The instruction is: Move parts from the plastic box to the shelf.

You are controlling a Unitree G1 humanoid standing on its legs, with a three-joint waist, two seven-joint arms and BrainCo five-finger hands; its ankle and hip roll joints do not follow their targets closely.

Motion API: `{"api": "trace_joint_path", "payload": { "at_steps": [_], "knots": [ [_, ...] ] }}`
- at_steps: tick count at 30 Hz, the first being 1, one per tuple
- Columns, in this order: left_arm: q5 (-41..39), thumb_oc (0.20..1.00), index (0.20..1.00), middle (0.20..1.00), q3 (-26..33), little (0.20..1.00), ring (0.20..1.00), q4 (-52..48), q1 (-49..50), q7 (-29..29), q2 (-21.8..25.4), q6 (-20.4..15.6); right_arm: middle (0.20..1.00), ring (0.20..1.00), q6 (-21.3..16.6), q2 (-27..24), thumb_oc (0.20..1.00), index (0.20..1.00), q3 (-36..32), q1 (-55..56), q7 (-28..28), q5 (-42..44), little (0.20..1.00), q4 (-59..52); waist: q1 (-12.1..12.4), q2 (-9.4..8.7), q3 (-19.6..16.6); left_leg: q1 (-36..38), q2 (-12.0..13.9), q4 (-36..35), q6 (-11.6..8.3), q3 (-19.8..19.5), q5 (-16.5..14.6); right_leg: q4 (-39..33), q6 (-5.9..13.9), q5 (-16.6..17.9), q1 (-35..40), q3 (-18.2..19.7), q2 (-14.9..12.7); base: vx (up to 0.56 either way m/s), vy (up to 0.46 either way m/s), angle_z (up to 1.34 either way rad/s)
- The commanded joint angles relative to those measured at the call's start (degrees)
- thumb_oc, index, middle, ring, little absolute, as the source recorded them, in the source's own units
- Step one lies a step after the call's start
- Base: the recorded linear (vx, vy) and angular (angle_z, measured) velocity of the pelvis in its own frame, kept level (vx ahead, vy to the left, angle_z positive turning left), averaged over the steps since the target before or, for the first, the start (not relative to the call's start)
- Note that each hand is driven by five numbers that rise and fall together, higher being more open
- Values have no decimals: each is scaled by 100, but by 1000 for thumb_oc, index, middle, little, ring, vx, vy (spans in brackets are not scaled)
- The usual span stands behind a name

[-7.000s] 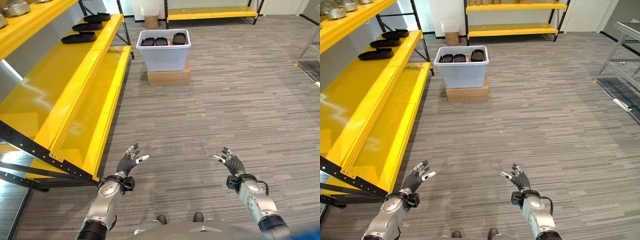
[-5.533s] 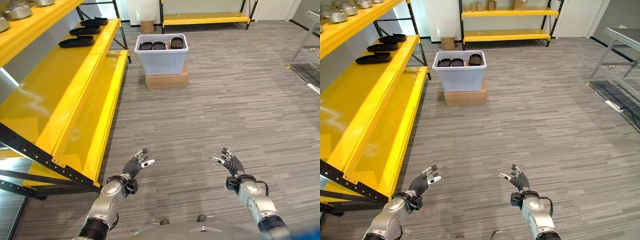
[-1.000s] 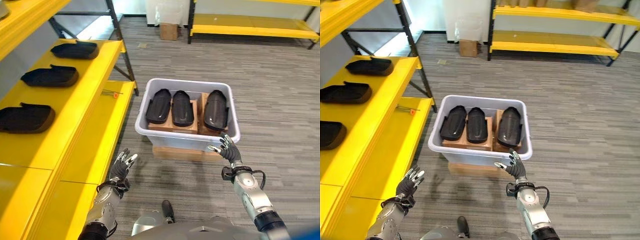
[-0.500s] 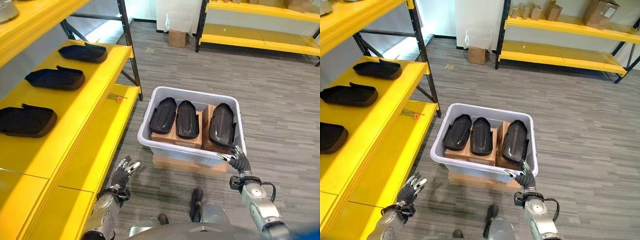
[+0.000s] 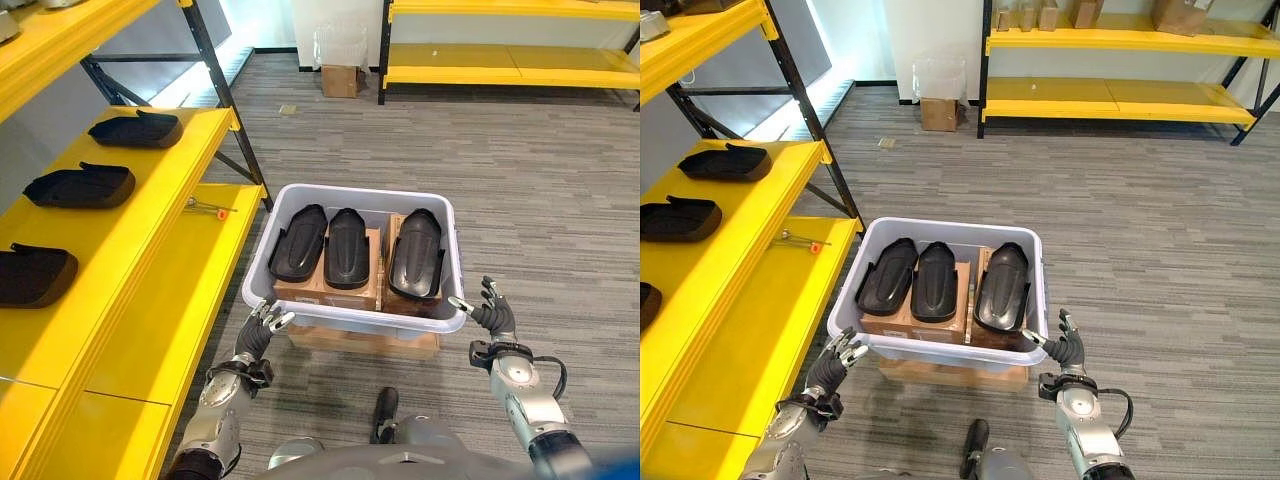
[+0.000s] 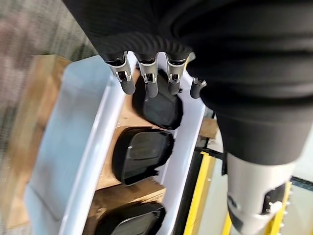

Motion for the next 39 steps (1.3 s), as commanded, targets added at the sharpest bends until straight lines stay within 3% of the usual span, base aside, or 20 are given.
{"api": "trace_joint_path", "payload": {
  "at_steps": [1, 2, 3, 4, 6, 7, 8, 9, 12, 17, 24, 30, 38, 39],
  "knots": [
    [-408, 1000, 1000, 1000, 11, 1000, 1000, -207, -60, -16, 61, -305, 1000, 1000, -551, -182, 1000, 1000, -77, -126, 25, -288, 1000, -316, 41, -355, 104, -910, -261, 1883, -333, 136, 1026, -836, 572, -28, 1164, 49, -420, 47, -125, 1],
    [-407, 1000, 1000, 1000, 46, 1000, 1000, -191, -76, -5, 23, -262, 1000, 1000, -573, -181, 1000, 1000, -59, -152, -12, -344, 1000, -301, 58, -361, 162, -1068, -140, 2045, -380, 69, 1135, -821, 555, -33, 1187, 93, -423, 83, -39, 9],
    [-209, 1000, 1000, 1000, 75, 1000, 1000, -100, -121, -55, -50, -283, 1000, 1000, -630, -180, 1000, 1000, -22, -247, -99, -368, 1000, -257, 35, -381, 208, -1093, 157, 1902, -419, 105, 1284, -802, 539, -40, 1210, 188, -423, 122, 109, -15],
    [-175, 1000, 1000, 1000, 57, 1000, 1000, -61, -142, -86, -116, -307, 1000, 1000, -645, -194, 1000, 1000, -19, -296, -129, -458, 1000, -284, 9, -377, 182, -955, 229, 1399, -368, 114, 1270, -801, 585, -6, 1188, 255, -449, 191, 312, -44],
    [-271, 1000, 1000, 1000, 69, 1000, 1000, -127, -124, -89, -167, -241, 1000, 1000, -512, -296, 1000, 1000, -52, -250, -66, -472, 1000, -434, -46, -295, 60, -672, 469, -98, -426, -146, 1827, -871, 660, 123, 1116, 489, -507, 165, 515, -79],
    [-285, 1000, 1000, 1000, 89, 1000, 1000, -124, -118, -134, -182, -220, 1000, 1000, -506, -344, 1000, 1000, -55, -217, -26, -455, 1000, -438, -64, -270, 47, -681, 519, -165, -470, -275, 1897, -886, 688, 133, 1112, 604, -557, 121, 530, -59],
    [-237, 1000, 1000, 1000, 80, 1000, 1000, -13, -174, -139, -172, -256, 1000, 1000, -528, -371, 1000, 1000, -44, -201, 75, -317, 1000, -360, -106, -259, 0, -467, 338, -384, -391, -234, 1513, -845, 785, 162, 1071, 626, -684, 125, 506, -62],
    [-122, 1000, 1000, 1000, 14, 1000, 1000, 19, -209, -220, -109, -217, 1000, 1000, -536, -312, 1000, 1000, -56, -134, 109, -61, 1000, -333, -160, -252, -6, -348, 222, -477, -342, -228, 1321, -764, 853, 216, 1021, 678, -756, 90, 442, -53],
    [278, 1000, 1000, 1000, -142, 1000, 1000, 67, -136, -218, 86, -189, 1000, 1000, -593, 25, 1000, 1000, -156, -18, 117, 117, 1000, -265, -264, -282, -27, -68, 82, -871, -136, -59, 1118, -717, 1071, 366, 948, 857, -822, 102, 297, -4],
    [218, 1000, 1000, 1000, -220, 1000, 1000, -14, 0, -153, 223, -250, 1000, 1000, -609, 154, 1000, 1000, -127, -70, 168, 17, 1000, -324, -188, -373, 3, -48, 72, -929, -40, -11, 1038, -703, 1135, 361, 917, 820, -871, 5, 30, 19],
    [57, 1000, 1000, 1000, -237, 1000, 1000, -250, 135, -167, 284, -239, 1000, 1000, -658, 61, 1000, 1000, -82, -314, 59, 82, 1000, -306, 36, -453, 53, -122, 93, -929, -54, -65, 1052, -801, 1088, 309, 1027, 651, -853, 1, -18, 9],
    [-78, 1000, 1000, 1000, -302, 1000, 1000, -650, 113, -234, 414, -31, 1000, 1000, -649, -200, 1000, 1000, 151, -1011, 128, -170, 1000, -298, 349, -351, 194, -449, 131, -900, -138, -235, 1219, -711, 1025, 274, 854, 485, -913, 40, -10, 12],
    [-582, 1000, 1000, 1000, -626, 1000, 1000, -1016, -897, -55, 765, -334, 1000, 1000, -362, -626, 1000, 1000, 315, -2710, -266, 12, 1000, 336, 637, -97, 1126, -1849, 112, -201, -134, -541, 1200, 42, 977, 101, -366, 489, -1145, -186, 51, 17],
    [-1590, 1000, 1000, 1000, -640, 1000, 1000, -1153, -1036, 85, 694, -337, 1000, 1000, -319, -684, 1000, 1000, 377, -2980, -285, -11, 1000, 443, 678, -65, 1318, -2071, 106, -97, -139, -613, 1202, 166, 967, 71, -581, 486, -1178, -153, 28, 8]
  ]
}}
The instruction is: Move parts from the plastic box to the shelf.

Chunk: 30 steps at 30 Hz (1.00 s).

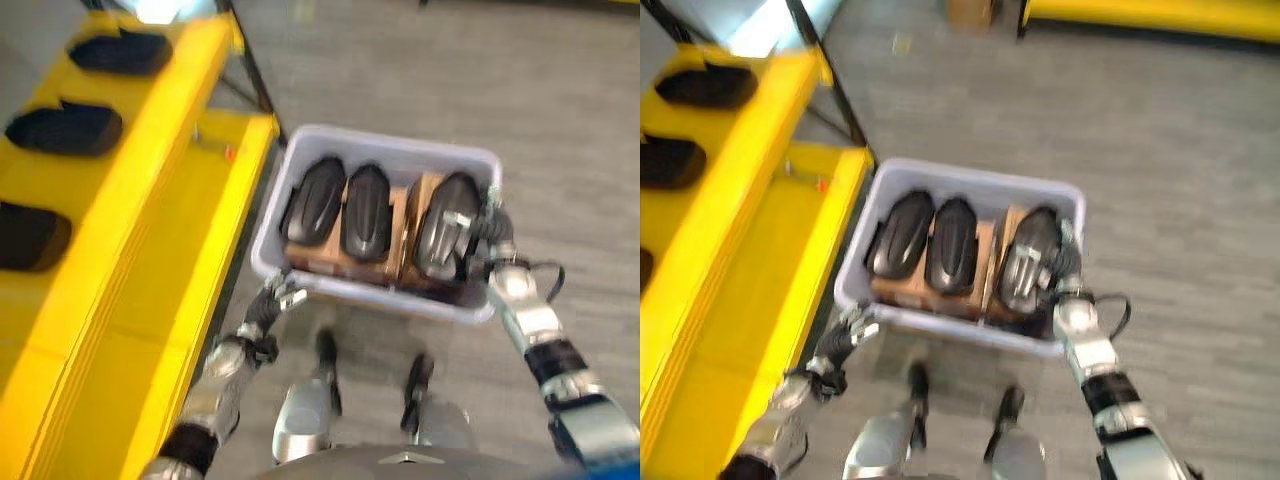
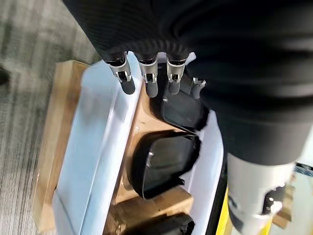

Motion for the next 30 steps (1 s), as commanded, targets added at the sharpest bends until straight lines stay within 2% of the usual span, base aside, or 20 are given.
{"api": "trace_joint_path", "payload": {
  "at_steps": [1, 2, 3, 4, 5, 7, 9, 11, 15, 17, 20, 27, 30],
  "knots": [
    [-1360, 1000, 1000, 1000, 37, 1000, 1000, -475, 262, 286, -13, -437, 1000, 1000, -85, 6, 1000, 1000, 114, 174, -172, -91, 1000, -226, 61, -222, -247, 125, 161, 266, -336, 1, -460, 517, 155, -260, -167, 43, -296, -146, 28, 7],
    [-1383, 1000, 1000, 1000, 59, 1000, 1000, -495, 248, 351, -27, -548, 1000, 1000, -83, 13, 1000, 1000, 128, 137, -192, -120, 1000, -222, 64, -221, -227, 84, 151, 283, -330, -9, -464, 543, 158, -265, -212, 44, -303, -121, -1, 4],
    [-1142, 1000, 1000, 1000, 160, 1000, 1000, -673, 144, 638, -40, -1050, 1000, 1000, -17, 65, 1000, 1000, 224, -7, -277, -208, 1000, -190, 107, -238, -110, -98, 131, 377, -315, -67, -472, 666, 150, -293, -387, 29, -330, -155, -33, 3],
    [-1089, 1000, 1000, 1000, 383, 1000, 1000, -1198, -26, 784, 13, -1393, 1000, 1000, 32, 143, 1000, 1000, 261, -167, -505, -47, 1000, -26, 200, -242, 62, -356, 70, 524, -268, -167, -499, 901, 147, -350, -652, 4, -396, -181, -38, 6],
    [-957, 1000, 1000, 1000, 487, 1000, 1000, -1554, -139, 834, 64, -1394, 1000, 1000, -117, 227, 1000, 1000, 209, -247, -645, 607, 1000, 99, 245, -220, 151, -488, 46, 576, -233, -200, -497, 1022, 152, -360, -806, -3, -437, -136, -13, 31],
    [-878, 1000, 1000, 1000, 590, 1000, 1000, -2078, -255, 1069, 133, -1290, 1000, 1000, -266, 352, 1000, 1000, -70, -304, -935, 731, 1000, 175, 269, -139, 234, -669, -23, 623, -180, -238, -499, 1200, 165, -397, -1050, 21, -489, -83, 71, 44],
    [-1234, 1000, 1000, 1000, 585, 1000, 1000, -2253, -249, 1111, 13, -1149, 1000, 1000, -164, 512, 1000, 1000, -205, -306, -1016, 845, 1000, 152, 258, -63, 234, -843, -80, 607, -146, -251, -474, 1302, 158, -416, -1288, 56, -475, -64, 90, 2],
    [-1346, 1000, 1000, 1000, 568, 1000, 1000, -2224, -289, 1237, -88, -1089, 1000, 1000, -139, 632, 1000, 1000, -173, -369, -1010, 1028, 1000, 256, 262, -46, 234, -945, -99, 579, -141, -239, -441, 1315, 149, -409, -1416, 61, -464, -45, 38, -10],
    [-1308, 1000, 1000, 1000, 548, 1000, 1000, -2196, -280, 1133, -157, -1000, 1000, 1000, -291, 686, 1000, 1000, -178, -418, -852, 1368, 1000, 320, 276, -26, 234, -1017, -106, 591, -137, -228, -424, 1354, 141, -409, -1503, 61, -471, -3, 3, -1],
    [-1195, 1000, 1000, 1000, 523, 1000, 1000, -2223, -215, 1038, -164, -1075, 1000, 1000, -367, 675, 1000, 1000, -221, -387, -688, 1383, 1000, 273, 282, -8, 234, -1058, -111, 645, -134, -223, -433, 1388, 141, -402, -1555, 49, -484, 3, -8, -2],
    [-1403, 1000, 1000, 1000, 562, 1000, 1000, -2302, -176, 1184, -159, -1141, 1000, 1000, -297, 698, 1000, 1000, -146, -417, -554, 1426, 1000, 90, 272, 14, 234, -1087, -108, 663, -133, -212, -427, 1399, 139, -399, -1599, 77, -483, 2, 0, -2],
    [-1315, 1000, 1000, 1000, 610, 1000, 1000, -2352, -236, 1089, -135, -880, 1000, 1000, -288, 780, 1000, 1000, -61, -829, -248, 1465, 1000, -4, 364, 30, 234, -1146, -106, 708, -137, -238, -399, 1500, 123, -420, -1664, 54, -486, -1, -10, -2],
    [-1307, 1000, 1000, 1000, 577, 1000, 1000, -2397, -178, 981, -132, -789, 1000, 1000, -208, 764, 1000, 1000, 49, -923, -338, 1027, 1000, -149, 402, 44, 234, -1105, -106, 665, -141, -240, -366, 1512, 126, -418, -1634, 26, -483, 0, 0, 0]
  ]
}}
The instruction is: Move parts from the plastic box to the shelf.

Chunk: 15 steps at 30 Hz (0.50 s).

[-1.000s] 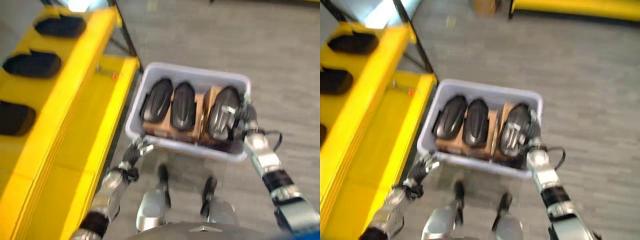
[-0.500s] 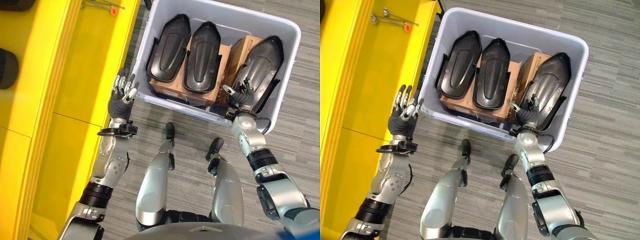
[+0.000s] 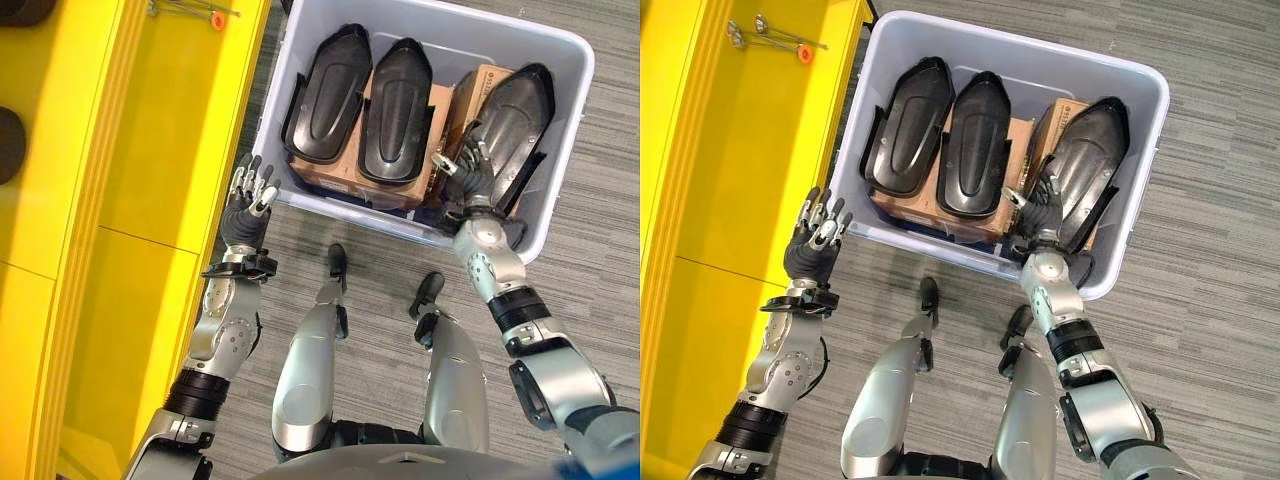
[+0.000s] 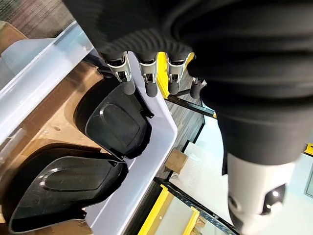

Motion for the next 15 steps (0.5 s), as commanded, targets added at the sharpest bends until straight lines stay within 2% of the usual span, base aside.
{"api": "trace_joint_path", "payload": {
  "at_steps": [1, 4, 8, 10, 12, 15],
  "knots": [
    [-30, 1000, 1000, 1000, 40, 1000, 1000, -603, 112, -146, 86, -66, 1000, 1000, -102, -110, 1000, 1000, 146, -95, -128, -544, 1000, -558, 155, 161, -230, -13, 14, 267, -181, -74, -485, -297, 311, 269, 39, -48, -21, 0, 0, 0],
    [-36, 1000, 1000, 1000, -14, 1000, 1000, -603, 138, -179, 106, -42, 1000, 1000, -21, -253, 1000, 1000, 225, -246, -668, -1371, 1000, -552, 179, 166, -230, 72, 10, 230, -185, -75, -480, -323, 324, 279, 129, -67, -15, 0, 0, 0],
    [-73, 1000, 1000, 1000, -32, 1000, 1000, -583, 165, -243, 132, -37, 1000, 1000, -47, -340, 1000, 1000, 241, -291, -706, -1748, 1000, -579, 179, 173, -230, 126, 18, 222, -192, -71, -484, -344, 332, 287, 186, -75, -11, 8, -8, 4],
    [-96, 1000, 1000, 1000, -68, 1000, 1000, -583, 168, -258, 142, -48, 1000, 1000, 87, -389, 1000, 1000, 261, -309, -977, -2083, 1000, -597, 171, 184, -230, 150, 20, 219, -193, -62, -489, -355, 337, 292, 207, -71, -10, 5, -3, 2],
    [-80, 1000, 1000, 1000, -105, 1000, 1000, -579, 178, -305, 139, -50, 1000, 1000, 141, -465, 1000, 1000, 237, -340, -1246, -2060, 1000, -558, 158, 207, -230, 185, 26, 228, -197, -50, -503, -378, 330, 294, 247, -67, -11, 0, 0, 0],
    [-57, 1000, 1000, 1000, -156, 1000, 1000, -613, 210, -312, 147, -64, 1000, 1000, 84, -505, 1000, 1000, 136, -295, -1212, -2202, 1000, -587, 127, 233, -230, 243, 27, 177, -205, -30, -505, -415, 335, 291, 282, -56, 1, 2, 7, -1]
  ]
}}
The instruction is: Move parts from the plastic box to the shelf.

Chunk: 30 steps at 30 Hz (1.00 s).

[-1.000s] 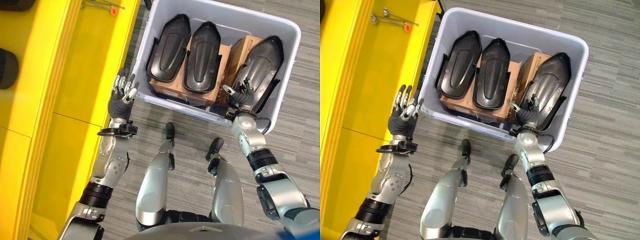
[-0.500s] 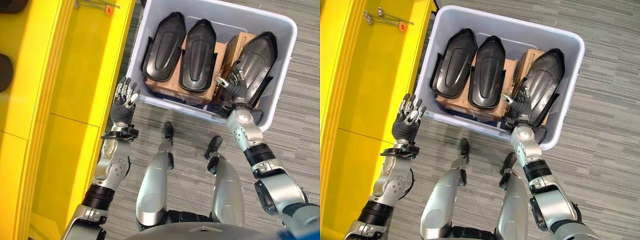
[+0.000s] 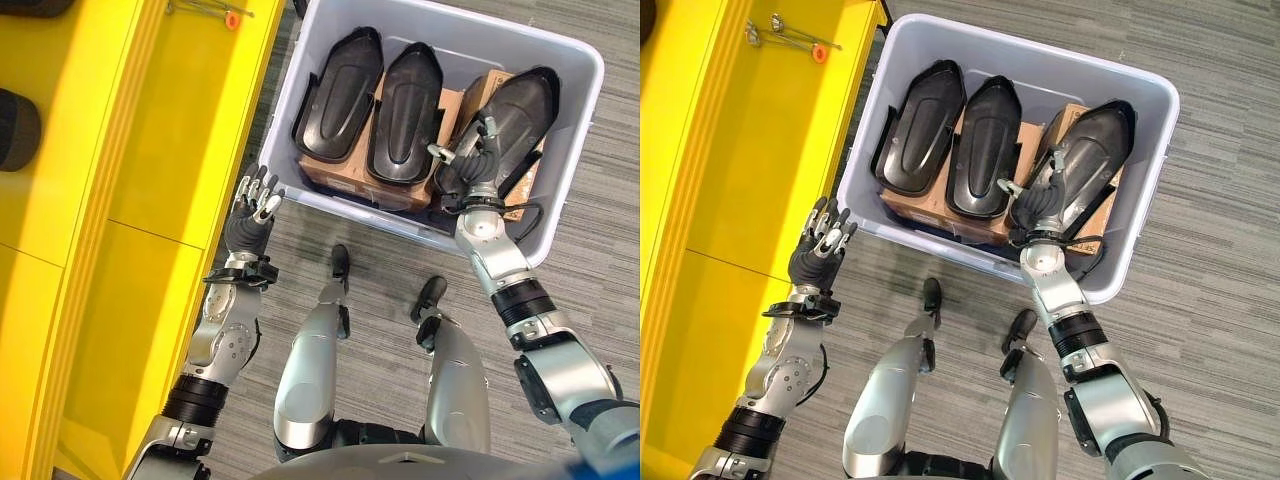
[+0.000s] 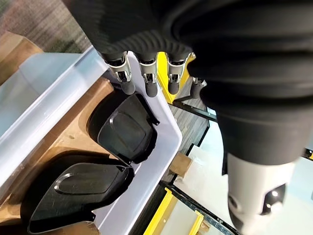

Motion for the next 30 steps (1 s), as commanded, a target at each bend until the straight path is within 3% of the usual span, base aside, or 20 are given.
{"api": "trace_joint_path", "payload": {
  "at_steps": [1, 5, 8, 11, 13, 20, 28, 30],
  "knots": [
    [-53, 1000, 1000, 1000, -144, 1000, 1000, -600, 77, -204, 118, -171, 1000, 1000, -191, -203, 1000, 1000, -128, -246, -244, -490, 1000, -311, -8, 191, -227, 193, 31, 144, -214, -22, -512, -394, 335, 275, 178, -41, 4, 8, 22, -5],
    [-34, 1000, 1000, 1000, -205, 1000, 1000, -617, 87, -200, 91, -194, 1000, 1000, -436, -254, 1000, 1000, -168, -254, -916, -1194, 1000, -378, -52, 218, -227, 256, 45, 126, -216, 15, -526, -419, 332, 273, 220, -16, 7, 7, 27, -5],
    [71, 1000, 1000, 1000, -267, 1000, 1000, -667, 140, -126, 62, -324, 1000, 1000, -784, -301, 1000, 1000, -221, -196, -937, -1777, 1000, -817, -118, 243, -227, 332, 38, 66, -212, 54, -528, -430, 337, 268, 240, 25, 5, 11, 63, -1],
    [57, 1000, 1000, 1000, -290, 1000, 1000, -682, 186, -22, 29, -483, 1000, 1000, -730, -243, 1000, 1000, -193, -48, -1378, -2390, 1000, -1479, -195, 255, -227, 386, 27, 33, -210, 99, -528, -425, 349, 268, 246, 67, -14, 11, 76, -12],
    [48, 1000, 1000, 1000, -307, 1000, 1000, -738, 263, 48, -21, -604, 1000, 1000, -597, -112, 1000, 1000, -288, 225, -1799, -2333, 1000, -1895, -316, 286, -227, 477, 14, -30, -220, 148, -537, -450, 349, 269, 266, 149, -17, 6, 117, -14],
    [29, 1000, 1000, 1000, -326, 1000, 1000, -758, 462, 96, -144, -826, 1000, 1000, -267, 67, 1000, 1000, -234, 889, -1866, -2368, 1000, -2122, -490, 333, -227, 538, 2, -123, -232, 259, -541, -497, 357, 273, 238, 253, -48, 3, 74, -8],
    [7, 1000, 1000, 1000, -351, 1000, 1000, -648, 401, 56, -146, -898, 1000, 1000, -364, 163, 1000, 1000, -9, 1046, -1676, -2162, 1000, -1688, -475, 307, -227, 403, 56, -192, -248, 274, -465, -504, 352, 303, 95, 227, -24, -17, -5, -6],
    [32, 1000, 1000, 1000, -370, 1000, 1000, -639, 359, 44, -115, -866, 1000, 1000, -415, 132, 1000, 1000, -44, 981, -1694, -1672, 1000, -1506, -443, 296, -227, 337, 65, -187, -261, 249, -433, -497, 349, 316, 53, 188, -19, -21, -38, -3]
  ]
}}
